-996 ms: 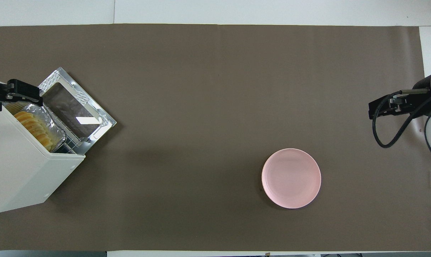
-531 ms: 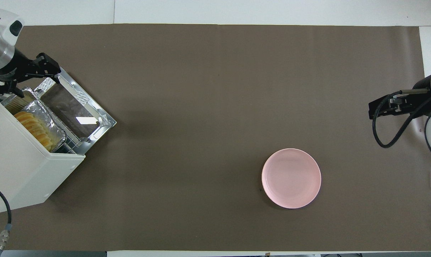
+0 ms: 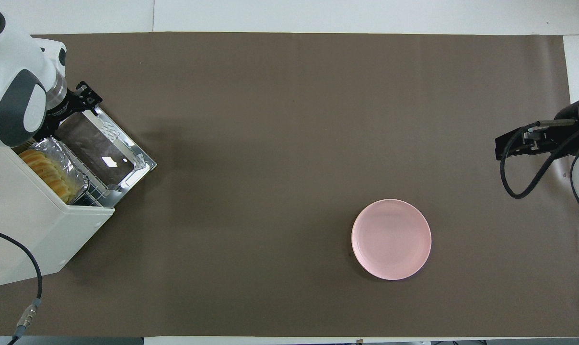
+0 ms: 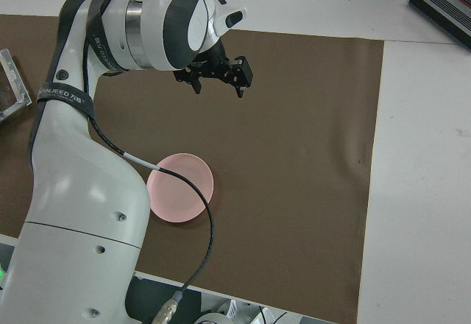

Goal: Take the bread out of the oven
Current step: 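Reach the left gripper into the oven and grasp the foil tray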

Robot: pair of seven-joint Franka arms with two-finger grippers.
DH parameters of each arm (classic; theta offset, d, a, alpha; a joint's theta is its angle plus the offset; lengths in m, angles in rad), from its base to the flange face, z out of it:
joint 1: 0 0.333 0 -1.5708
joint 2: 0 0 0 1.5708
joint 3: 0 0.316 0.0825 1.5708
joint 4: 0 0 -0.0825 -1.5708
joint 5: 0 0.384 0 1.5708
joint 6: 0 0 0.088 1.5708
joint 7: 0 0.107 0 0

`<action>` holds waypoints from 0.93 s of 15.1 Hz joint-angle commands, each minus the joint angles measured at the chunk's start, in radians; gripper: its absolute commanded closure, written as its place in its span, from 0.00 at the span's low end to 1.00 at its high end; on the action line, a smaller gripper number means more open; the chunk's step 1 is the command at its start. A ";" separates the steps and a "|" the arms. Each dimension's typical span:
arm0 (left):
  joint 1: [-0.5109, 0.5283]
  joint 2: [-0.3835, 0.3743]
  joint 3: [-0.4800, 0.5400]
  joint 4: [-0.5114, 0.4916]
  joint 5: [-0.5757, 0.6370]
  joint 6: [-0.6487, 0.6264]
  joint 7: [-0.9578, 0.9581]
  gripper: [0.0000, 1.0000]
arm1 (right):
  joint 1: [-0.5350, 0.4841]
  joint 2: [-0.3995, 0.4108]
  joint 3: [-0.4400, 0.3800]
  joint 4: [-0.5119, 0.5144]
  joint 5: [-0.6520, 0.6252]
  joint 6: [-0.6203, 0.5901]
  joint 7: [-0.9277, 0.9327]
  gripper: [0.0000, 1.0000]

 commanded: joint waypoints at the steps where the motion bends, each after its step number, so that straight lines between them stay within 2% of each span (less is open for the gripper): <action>1: 0.003 -0.069 0.005 -0.105 0.045 0.050 -0.028 0.00 | -0.011 -0.013 0.008 -0.013 -0.017 -0.007 -0.022 0.00; 4: 0.004 -0.072 0.005 -0.125 0.045 0.076 -0.028 0.00 | -0.011 -0.013 0.008 -0.013 -0.017 -0.009 -0.022 0.00; 7: 0.019 -0.096 0.007 -0.220 0.048 0.181 -0.025 0.00 | -0.012 -0.013 0.008 -0.013 -0.017 -0.007 -0.022 0.00; 12: 0.029 -0.097 0.007 -0.236 0.048 0.186 -0.027 0.00 | -0.011 -0.013 0.008 -0.013 -0.017 -0.009 -0.022 0.00; 13: 0.027 -0.098 0.005 -0.240 0.048 0.186 -0.027 0.07 | -0.011 -0.013 0.008 -0.013 -0.017 -0.009 -0.022 0.00; 14: 0.027 -0.098 0.007 -0.242 0.048 0.186 -0.027 0.23 | -0.011 -0.013 0.008 -0.013 -0.017 -0.009 -0.022 0.00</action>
